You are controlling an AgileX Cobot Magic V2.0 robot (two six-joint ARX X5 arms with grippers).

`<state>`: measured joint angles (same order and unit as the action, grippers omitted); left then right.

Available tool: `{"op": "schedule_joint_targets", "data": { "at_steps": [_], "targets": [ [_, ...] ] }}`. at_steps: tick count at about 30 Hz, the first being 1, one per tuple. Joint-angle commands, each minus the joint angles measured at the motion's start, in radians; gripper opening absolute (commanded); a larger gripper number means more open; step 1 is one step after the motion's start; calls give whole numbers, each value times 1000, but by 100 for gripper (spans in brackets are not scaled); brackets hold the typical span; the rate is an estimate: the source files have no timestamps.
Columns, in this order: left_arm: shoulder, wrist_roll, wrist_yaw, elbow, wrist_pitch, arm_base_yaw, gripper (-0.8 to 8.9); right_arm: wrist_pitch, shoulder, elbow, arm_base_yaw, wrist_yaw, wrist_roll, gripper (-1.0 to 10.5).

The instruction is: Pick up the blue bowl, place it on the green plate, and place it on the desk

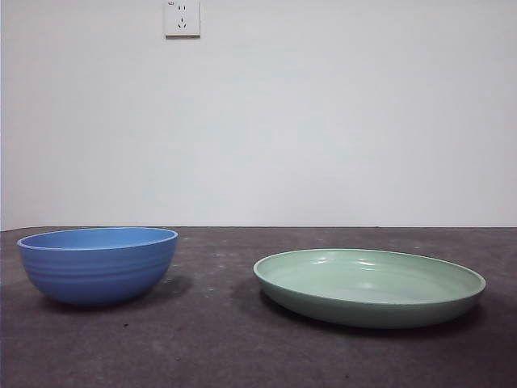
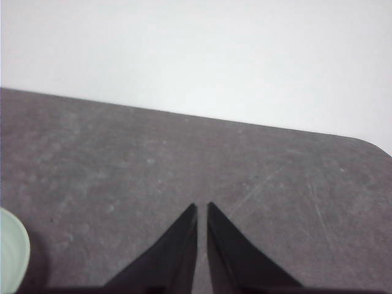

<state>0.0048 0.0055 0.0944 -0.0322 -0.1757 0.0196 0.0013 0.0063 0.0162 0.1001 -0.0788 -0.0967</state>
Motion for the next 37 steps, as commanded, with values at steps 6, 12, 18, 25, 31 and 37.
{"op": "schedule_joint_targets", "data": {
  "at_steps": [6, 12, 18, 25, 31, 37],
  "targets": [
    [-1, -23, -1, 19, 13, -2, 7, 19, -2, -5, 1, -11, 234, 23],
    [21, -85, -38, -27, 16, -2, 9, 21, 5, 22, 1, -66, 362, 23],
    [97, -191, -47, -101, 12, 1, 9, 20, 86, 89, 1, -109, 477, 23],
    [267, -242, 5, -276, -74, 2, 9, -8, 283, 253, 1, -234, 506, 23],
    [431, -227, 88, -489, -214, 2, 9, -155, 470, 459, 0, -371, 505, 23],
    [587, -224, 190, -689, -385, 2, 9, -320, 649, 639, 0, -571, 499, 23]
  ]
}}
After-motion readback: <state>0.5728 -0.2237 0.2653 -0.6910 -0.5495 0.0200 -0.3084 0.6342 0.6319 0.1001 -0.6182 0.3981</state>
